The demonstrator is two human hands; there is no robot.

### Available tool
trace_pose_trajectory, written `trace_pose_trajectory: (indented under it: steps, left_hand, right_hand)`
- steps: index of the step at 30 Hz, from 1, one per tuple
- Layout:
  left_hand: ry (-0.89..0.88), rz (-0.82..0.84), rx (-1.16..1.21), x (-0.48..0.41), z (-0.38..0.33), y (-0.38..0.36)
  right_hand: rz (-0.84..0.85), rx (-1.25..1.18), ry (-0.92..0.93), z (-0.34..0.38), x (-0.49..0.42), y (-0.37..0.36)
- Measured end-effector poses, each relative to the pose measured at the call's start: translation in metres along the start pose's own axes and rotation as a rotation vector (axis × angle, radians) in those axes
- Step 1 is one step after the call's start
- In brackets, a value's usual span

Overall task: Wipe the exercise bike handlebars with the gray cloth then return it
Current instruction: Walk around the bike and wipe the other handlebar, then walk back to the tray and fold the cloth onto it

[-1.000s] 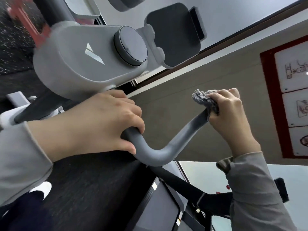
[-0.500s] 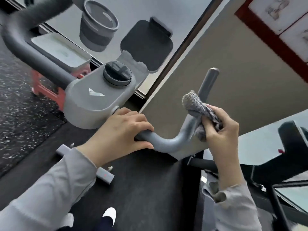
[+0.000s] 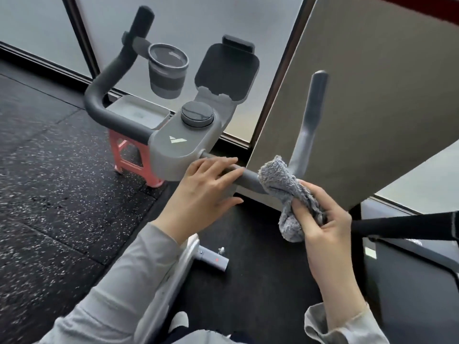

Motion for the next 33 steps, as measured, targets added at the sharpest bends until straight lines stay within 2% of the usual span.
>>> trace_pose_trajectory:
  steps: [5,10,12,17,22,26,29,33]
  left_hand:
    - [0.12,-0.037,-0.085,0.046,-0.015,0.0]
    - [0.373,0.026,-0.089,0.107,-0.044,-0.033]
    - [0.509,0.089,-0.083,0.135,-0.06,-0.056]
    - [0.895,0.373,-0.12,0.218,-0.096,-0.126]
    - [1.33,0.527,0.113,0.33,-0.15,-0.169]
    - [1.617,0.702,0.135,0.416,-0.203,-0.182]
    - [1.795,0.678,0.165,0.451,-0.238,-0.183]
    - [1.922,0.579,0.227,0.467,-0.268,-0.184]
  right_hand:
    - [0.131,-0.073,0.018,-0.012,0.01,0.011]
    - [0.333,-0.086,0.001,-0.035,0.023,0.041]
    - [0.414,-0.09,-0.015,-0.044,0.031,0.054]
    - [0.601,-0.121,-0.039,-0.061,0.057,0.078]
    - [0.777,-0.146,-0.072,-0.068,0.082,0.081]
    - [0.937,-0.166,-0.066,-0.069,0.101,0.071]
    - [1.048,-0.2,-0.066,-0.064,0.117,0.057]
    - [1.159,-0.215,-0.066,-0.055,0.14,0.036]
Point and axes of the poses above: each hand's wrist, its own x-axis away from the middle knuckle, its own y-axis out of the back of the hand, z = x × y, the point moved 3 cm from there along -x, towards the middle knuckle, and after that the axes turned 1 degree about -z, right-handed, at the moved point
